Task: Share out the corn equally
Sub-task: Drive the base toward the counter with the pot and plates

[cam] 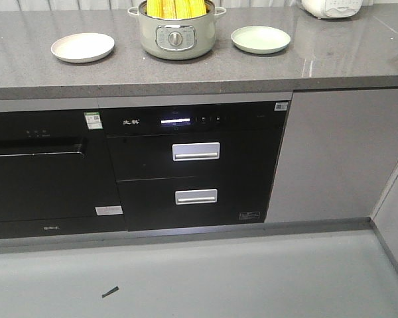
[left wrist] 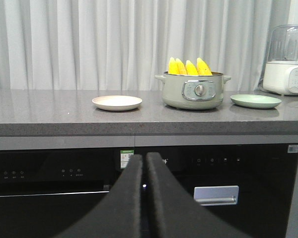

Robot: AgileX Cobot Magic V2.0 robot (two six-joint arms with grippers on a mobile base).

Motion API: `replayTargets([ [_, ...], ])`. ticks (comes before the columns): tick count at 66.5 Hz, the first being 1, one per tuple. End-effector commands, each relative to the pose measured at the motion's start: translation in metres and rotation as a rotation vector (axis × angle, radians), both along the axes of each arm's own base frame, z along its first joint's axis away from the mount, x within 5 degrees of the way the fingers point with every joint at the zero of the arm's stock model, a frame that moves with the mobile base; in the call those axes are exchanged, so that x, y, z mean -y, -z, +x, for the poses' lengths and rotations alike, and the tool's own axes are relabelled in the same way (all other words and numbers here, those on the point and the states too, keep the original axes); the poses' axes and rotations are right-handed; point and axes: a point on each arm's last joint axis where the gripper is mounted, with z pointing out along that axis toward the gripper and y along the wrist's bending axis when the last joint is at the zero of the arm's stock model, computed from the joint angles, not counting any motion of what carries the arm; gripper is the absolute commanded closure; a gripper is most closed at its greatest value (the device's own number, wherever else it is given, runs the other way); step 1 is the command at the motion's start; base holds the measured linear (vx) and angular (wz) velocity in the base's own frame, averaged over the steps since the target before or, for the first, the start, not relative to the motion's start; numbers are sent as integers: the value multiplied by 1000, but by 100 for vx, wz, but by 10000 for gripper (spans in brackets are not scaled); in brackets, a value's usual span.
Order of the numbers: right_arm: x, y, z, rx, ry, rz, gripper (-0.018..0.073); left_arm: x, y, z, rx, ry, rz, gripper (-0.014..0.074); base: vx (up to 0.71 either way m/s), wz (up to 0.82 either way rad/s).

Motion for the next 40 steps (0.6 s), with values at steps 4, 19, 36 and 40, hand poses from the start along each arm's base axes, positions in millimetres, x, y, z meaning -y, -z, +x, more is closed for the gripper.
replayTargets([
  [4,0,-5,0,76,2,-5,570,1,-4,-2,83,7,-5,603,21,3],
  [19,0,-5,0,76,2,-5,570,1,-4,-2,83,7,-5,603,22,3],
  [36,0,-5,0,76,2,-5,570,1,-4,-2,83,7,-5,603,22,5],
  [40,0,-5,0,76,2,-5,570,1,-4,-2,83,7,-5,603,22,5],
])
